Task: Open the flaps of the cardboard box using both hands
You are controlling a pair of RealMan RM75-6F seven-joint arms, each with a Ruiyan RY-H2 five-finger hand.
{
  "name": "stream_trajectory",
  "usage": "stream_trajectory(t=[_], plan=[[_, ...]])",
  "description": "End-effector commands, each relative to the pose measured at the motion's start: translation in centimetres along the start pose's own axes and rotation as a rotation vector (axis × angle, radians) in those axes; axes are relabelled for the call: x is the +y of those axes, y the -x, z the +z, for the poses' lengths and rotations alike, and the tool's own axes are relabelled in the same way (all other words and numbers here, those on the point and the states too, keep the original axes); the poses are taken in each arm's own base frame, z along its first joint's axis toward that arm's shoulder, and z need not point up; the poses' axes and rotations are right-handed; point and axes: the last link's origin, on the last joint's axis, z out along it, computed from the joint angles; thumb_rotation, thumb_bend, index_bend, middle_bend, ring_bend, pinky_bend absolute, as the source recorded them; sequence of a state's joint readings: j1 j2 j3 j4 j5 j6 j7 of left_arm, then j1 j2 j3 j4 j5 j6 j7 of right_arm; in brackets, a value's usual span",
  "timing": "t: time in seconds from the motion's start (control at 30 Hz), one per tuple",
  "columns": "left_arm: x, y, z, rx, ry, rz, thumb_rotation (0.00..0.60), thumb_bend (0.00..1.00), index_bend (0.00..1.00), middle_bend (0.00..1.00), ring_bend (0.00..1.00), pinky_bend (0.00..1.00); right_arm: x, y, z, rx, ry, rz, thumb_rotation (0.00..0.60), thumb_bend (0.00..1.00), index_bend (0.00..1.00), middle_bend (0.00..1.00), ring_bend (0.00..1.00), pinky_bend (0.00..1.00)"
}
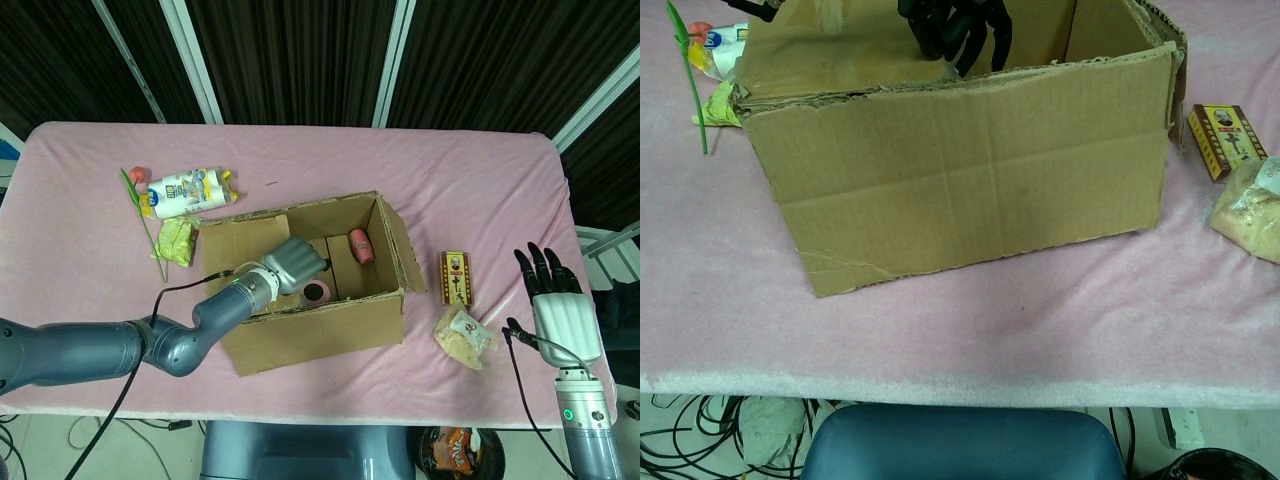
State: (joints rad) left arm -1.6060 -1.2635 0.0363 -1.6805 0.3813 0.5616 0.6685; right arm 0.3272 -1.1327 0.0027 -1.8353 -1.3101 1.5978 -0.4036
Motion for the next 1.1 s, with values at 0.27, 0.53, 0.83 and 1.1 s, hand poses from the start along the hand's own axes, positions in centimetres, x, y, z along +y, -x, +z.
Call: stream_trajectory(t=[0.27,0.53,0.83,1.1], plan=[[-0.5,-2.0,-1.3,0.055,-0.042,0.001,0.6,1.0,0.4,0.61,0.48,0.46,-0.1,-0.1,0.0,0.011,-0.009,0.001,0.6,0.25,0.0,0.0,0.0,0.21],[-1.0,-4.4,-4.0,0.076,-0.051,-0.004,0.6,1.0,0.42,0.62,0.49,0.47,-0.2,-0.4,0.1,0.037,-0.022,0.008,0.6,0.25,0.0,0.0,0.0,0.21],[-2.1,-7.1,-7.9,0.117,-0.081,0.033,0.6,1.0,0.42,0.62,0.49,0.47,-0.4,-0.6,0.0,0.049,-0.029,0.011,0.6,0.25,0.0,0.0,0.0,0.21],[-3.5,-7.3,-12.1,0.097,-0.112,0.017,0.6,1.0,0.42,0.62,0.49,0.47,-0.6,-0.8,-0.1,0.053,-0.035,0.016,0.6,0.25,0.0,0.0,0.0,0.21]])
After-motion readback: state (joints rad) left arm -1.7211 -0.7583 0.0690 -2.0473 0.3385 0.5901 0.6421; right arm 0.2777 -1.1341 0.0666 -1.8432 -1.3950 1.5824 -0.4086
